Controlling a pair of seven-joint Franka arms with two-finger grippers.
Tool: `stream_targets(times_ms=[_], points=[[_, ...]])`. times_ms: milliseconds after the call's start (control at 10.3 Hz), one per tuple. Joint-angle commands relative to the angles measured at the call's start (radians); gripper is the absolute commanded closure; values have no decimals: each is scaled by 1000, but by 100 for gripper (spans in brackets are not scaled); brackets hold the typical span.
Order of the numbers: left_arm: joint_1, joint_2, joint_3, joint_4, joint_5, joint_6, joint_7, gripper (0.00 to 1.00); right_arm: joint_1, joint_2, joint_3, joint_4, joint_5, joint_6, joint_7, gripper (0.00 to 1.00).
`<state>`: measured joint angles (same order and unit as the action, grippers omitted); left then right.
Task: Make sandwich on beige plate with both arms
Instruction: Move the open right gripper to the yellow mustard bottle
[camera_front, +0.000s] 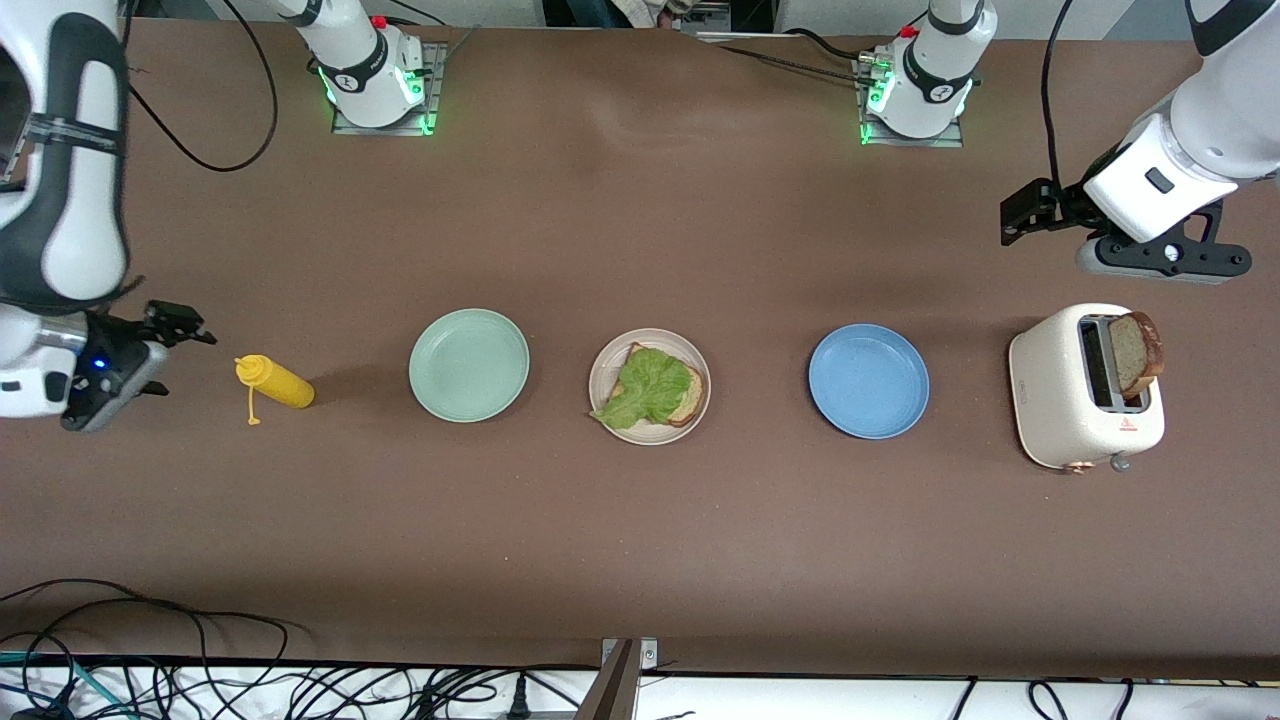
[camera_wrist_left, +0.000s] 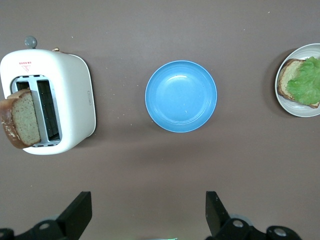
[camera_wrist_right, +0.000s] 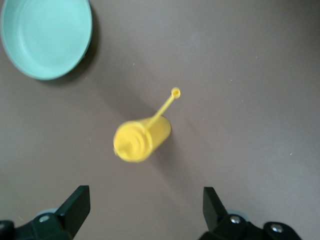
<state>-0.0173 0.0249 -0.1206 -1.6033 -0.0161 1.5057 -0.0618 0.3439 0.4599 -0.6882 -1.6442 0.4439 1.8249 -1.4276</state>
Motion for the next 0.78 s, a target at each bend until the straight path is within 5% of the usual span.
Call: stream_targets(times_ms=[0,388,678], points=[[2,1,-1,11,-15,-10,2,0,-89,9,10,-36,135,16,-370,0],[-3,1,-1,11,-15,-10,0,0,-157,158,19,-45,447,4,-831,0],[-3,1,-1,11,-12,-10,0,0,-155,238,45,-39,586,5,-933,0]])
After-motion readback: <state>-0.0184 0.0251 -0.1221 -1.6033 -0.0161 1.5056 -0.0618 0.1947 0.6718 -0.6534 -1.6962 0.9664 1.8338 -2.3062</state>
